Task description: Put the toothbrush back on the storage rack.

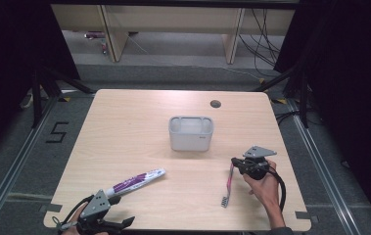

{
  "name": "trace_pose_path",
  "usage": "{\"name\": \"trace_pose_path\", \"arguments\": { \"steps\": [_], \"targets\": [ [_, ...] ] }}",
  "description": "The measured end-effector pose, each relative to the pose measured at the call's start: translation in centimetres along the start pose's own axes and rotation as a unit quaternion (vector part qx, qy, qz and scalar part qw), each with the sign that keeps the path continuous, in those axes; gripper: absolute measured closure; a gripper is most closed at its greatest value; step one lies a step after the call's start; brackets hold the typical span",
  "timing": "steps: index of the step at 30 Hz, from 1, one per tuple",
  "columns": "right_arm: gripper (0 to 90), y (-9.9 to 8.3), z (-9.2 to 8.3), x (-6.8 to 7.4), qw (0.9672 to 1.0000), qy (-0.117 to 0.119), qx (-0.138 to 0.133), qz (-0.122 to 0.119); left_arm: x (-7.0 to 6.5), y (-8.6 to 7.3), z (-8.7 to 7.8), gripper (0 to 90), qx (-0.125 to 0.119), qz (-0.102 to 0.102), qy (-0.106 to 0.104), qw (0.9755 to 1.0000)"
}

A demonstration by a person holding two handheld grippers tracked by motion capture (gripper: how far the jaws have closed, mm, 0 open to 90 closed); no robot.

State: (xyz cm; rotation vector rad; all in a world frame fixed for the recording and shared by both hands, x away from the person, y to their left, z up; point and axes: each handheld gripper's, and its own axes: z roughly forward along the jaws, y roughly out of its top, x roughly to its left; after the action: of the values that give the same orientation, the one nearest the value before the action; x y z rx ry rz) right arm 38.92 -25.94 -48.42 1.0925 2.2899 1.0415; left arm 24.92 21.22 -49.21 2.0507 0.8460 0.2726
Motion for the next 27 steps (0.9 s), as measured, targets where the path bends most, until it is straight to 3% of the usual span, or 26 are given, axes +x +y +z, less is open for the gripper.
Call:
{"name": "trace_pose_path", "arguments": {
  "steps": [1,2,3,5,6,10,11,12,15,17,18,19,27],
  "targets": [
    [88.6,0.0,0.2,0.1,1.0000,0.003,0.006,0.005,0.0,0.0,0.0,18.4,0.000,0.000,0.000,1.0000],
    [88.6,0.1,0.5,-0.1,0.9999,-0.001,0.007,-0.008,0.0,0.0,0.0,18.4,0.000,0.000,0.000,1.0000],
    [88.6,0.1,0.7,0.2,0.9997,0.008,0.015,0.014,0.0,0.0,0.0,18.4,0.001,0.001,0.000,1.0000],
    [88.4,0.1,1.2,-0.2,0.9999,-0.001,0.013,-0.011,0.0,0.0,-0.1,18.4,0.005,0.005,0.003,1.0000],
    [88.4,0.1,1.3,-0.1,0.9998,-0.001,0.019,0.003,0.0,0.0,-0.1,18.4,0.004,0.005,0.003,1.0000],
    [88.1,0.0,1.7,-0.1,0.9994,-0.001,0.029,0.018,0.0,0.0,0.0,18.4,0.005,0.004,0.003,1.0000],
    [88.0,0.1,1.8,-0.2,0.9993,-0.001,0.033,0.017,0.1,0.0,-0.1,18.4,0.009,0.008,0.005,0.9999],
    [87.9,0.1,2.0,-0.4,0.9996,-0.001,0.030,0.001,0.0,0.0,0.0,18.4,0.002,0.001,0.002,1.0000],
    [87.9,0.1,2.2,-0.1,0.9990,0.000,0.042,0.015,-0.1,0.0,0.0,18.4,0.005,0.001,0.002,1.0000],
    [87.9,0.1,2.4,-0.2,0.9990,0.001,0.044,0.004,-0.2,0.1,0.0,18.4,0.008,0.002,0.002,1.0000],
    [87.9,0.1,2.6,0.0,0.9989,-0.003,0.045,0.011,-0.2,0.1,0.0,18.4,0.008,0.002,0.000,1.0000],
    [87.9,0.2,2.6,-0.2,0.9988,-0.003,0.048,-0.002,-0.2,0.0,0.1,18.4,0.002,0.003,-0.002,1.0000],
    [88.0,0.1,2.6,-0.3,0.9984,0.001,0.055,-0.006,-0.2,0.0,0.0,18.4,0.002,0.003,0.000,1.0000]
  ]
}}
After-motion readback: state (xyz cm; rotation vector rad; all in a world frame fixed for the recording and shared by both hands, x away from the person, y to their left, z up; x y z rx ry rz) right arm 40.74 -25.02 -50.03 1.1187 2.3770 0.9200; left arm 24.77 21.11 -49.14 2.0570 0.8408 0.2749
